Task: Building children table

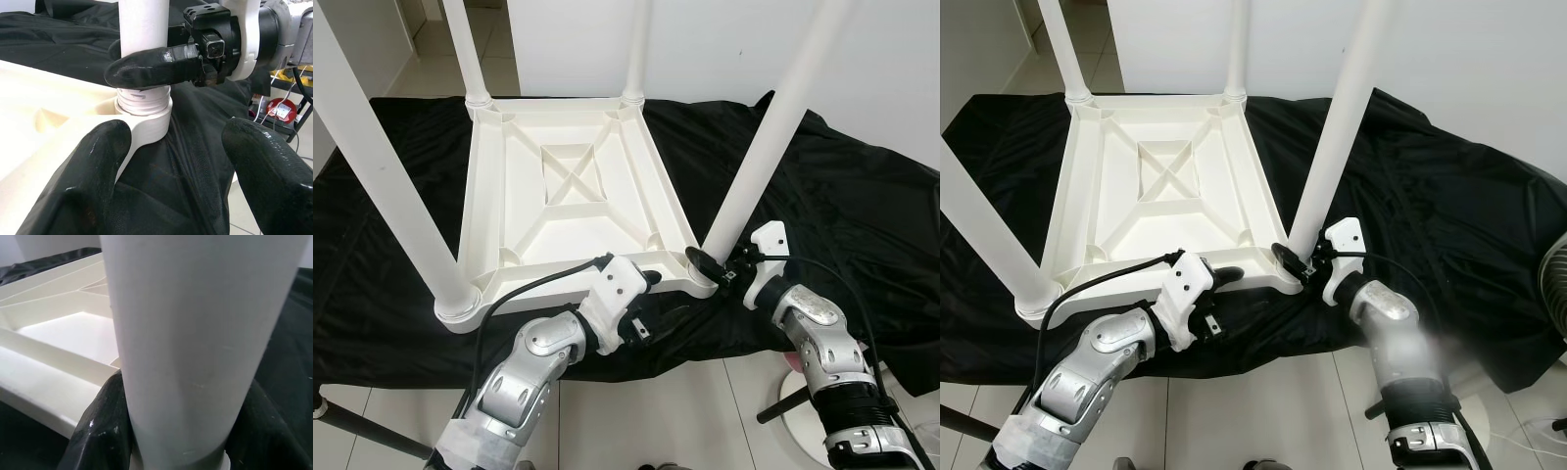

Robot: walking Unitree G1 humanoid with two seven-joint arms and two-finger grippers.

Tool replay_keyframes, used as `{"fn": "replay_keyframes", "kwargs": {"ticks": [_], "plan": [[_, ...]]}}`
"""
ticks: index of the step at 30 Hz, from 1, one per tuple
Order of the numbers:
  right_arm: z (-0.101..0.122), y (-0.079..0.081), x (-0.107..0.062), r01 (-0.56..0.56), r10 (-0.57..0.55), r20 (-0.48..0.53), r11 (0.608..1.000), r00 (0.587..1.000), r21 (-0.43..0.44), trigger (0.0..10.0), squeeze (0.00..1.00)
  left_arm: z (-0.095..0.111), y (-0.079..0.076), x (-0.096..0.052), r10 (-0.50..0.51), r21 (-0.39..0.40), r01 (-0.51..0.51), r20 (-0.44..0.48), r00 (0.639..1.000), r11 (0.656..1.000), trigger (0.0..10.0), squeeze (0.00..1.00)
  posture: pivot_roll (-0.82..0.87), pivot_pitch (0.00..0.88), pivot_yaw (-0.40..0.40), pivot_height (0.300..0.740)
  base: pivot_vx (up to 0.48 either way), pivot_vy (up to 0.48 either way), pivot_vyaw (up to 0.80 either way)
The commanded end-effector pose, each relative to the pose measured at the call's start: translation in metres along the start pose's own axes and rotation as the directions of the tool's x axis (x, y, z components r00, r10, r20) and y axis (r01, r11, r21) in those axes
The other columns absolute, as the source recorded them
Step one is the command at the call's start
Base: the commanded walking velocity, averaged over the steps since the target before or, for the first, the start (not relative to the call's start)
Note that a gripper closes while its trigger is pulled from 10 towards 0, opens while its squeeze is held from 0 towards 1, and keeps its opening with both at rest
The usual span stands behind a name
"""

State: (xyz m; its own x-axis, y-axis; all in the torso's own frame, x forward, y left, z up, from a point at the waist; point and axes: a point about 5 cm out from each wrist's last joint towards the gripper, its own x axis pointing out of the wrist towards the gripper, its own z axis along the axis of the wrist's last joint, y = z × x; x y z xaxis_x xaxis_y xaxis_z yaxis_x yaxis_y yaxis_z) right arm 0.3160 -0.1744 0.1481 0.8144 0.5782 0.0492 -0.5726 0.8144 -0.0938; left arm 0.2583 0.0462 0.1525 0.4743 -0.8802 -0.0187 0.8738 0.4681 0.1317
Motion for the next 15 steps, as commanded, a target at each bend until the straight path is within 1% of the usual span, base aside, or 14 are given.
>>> {"fn": "replay_keyframes", "kwargs": {"ticks": [1,3,5,7,8,9,12,13,14,15], "plan": [[-0.001,0.002,-0.001,0.015,-0.015,0.007,1.000,1.000,0.023,10.0,0.00,0.001,-0.004,0.002,-0.049,0.006,0.049,-0.002,0.999,0.999,10.0,0.00,-0.06,0.076,-0.057,0.740,0.000,0.000,0.00],[0.001,0.005,0.000,0.065,-0.065,0.018,0.997,0.998,0.030,10.0,0.00,0.002,-0.003,0.002,-0.037,0.011,0.037,0.000,0.999,0.999,10.0,0.00,-0.06,0.076,-0.057,0.740,0.000,0.000,0.00],[0.001,0.005,0.000,0.065,-0.065,0.018,0.997,0.998,0.030,10.0,0.00,0.002,-0.003,0.002,-0.037,0.011,0.037,0.000,0.999,0.999,10.0,0.00,-0.06,0.076,-0.057,0.740,0.000,0.000,0.00],[0.001,0.008,0.004,0.201,-0.201,0.005,0.979,0.980,0.034,10.0,0.00,0.002,0.000,0.001,-0.007,0.019,0.007,0.004,1.000,1.000,10.0,0.00,-0.05,0.077,-0.057,0.740,0.000,0.000,0.00],[0.001,0.008,0.004,0.201,-0.201,0.005,0.979,0.980,0.034,10.0,0.00,0.002,0.000,0.001,-0.007,0.019,0.007,0.004,1.000,1.000,10.0,0.00,-0.05,0.077,-0.057,0.740,0.000,0.000,0.00],[0.001,0.012,0.006,0.260,-0.260,0.003,0.964,0.966,0.052,10.0,0.00,0.002,0.001,0.001,0.004,0.024,-0.004,0.006,1.000,1.000,10.0,0.00,-0.05,0.075,-0.056,0.740,0.000,0.000,0.00],[0.001,0.012,0.006,0.260,-0.260,0.003,0.964,0.966,0.052,10.0,0.00,0.002,0.001,0.001,0.004,0.024,-0.004,0.006,1.000,1.000,10.0,0.00,-0.05,0.075,-0.056,0.740,0.000,0.000,0.00],[0.001,0.015,0.007,0.308,-0.309,-0.002,0.949,0.951,0.073,10.0,0.00,0.002,0.002,0.002,0.011,0.026,-0.011,0.007,1.000,1.000,10.0,0.00,-0.05,0.076,-0.057,0.740,0.000,0.000,0.00],[-0.001,0.021,0.009,0.392,-0.393,-0.016,0.912,0.919,0.118,10.0,0.00,0.002,0.003,0.002,0.019,0.029,-0.019,0.009,1.000,0.999,10.0,0.00,-0.05,0.075,-0.059,0.740,0.000,0.000,0.00],[-0.001,0.021,0.009,0.392,-0.393,-0.016,0.912,0.919,0.118,10.0,0.00,0.002,0.003,0.002,0.019,0.029,-0.019,0.009,1.000,0.999,10.0,0.00,-0.05,0.075,-0.059,0.740,0.000,0.000,0.00]]}}
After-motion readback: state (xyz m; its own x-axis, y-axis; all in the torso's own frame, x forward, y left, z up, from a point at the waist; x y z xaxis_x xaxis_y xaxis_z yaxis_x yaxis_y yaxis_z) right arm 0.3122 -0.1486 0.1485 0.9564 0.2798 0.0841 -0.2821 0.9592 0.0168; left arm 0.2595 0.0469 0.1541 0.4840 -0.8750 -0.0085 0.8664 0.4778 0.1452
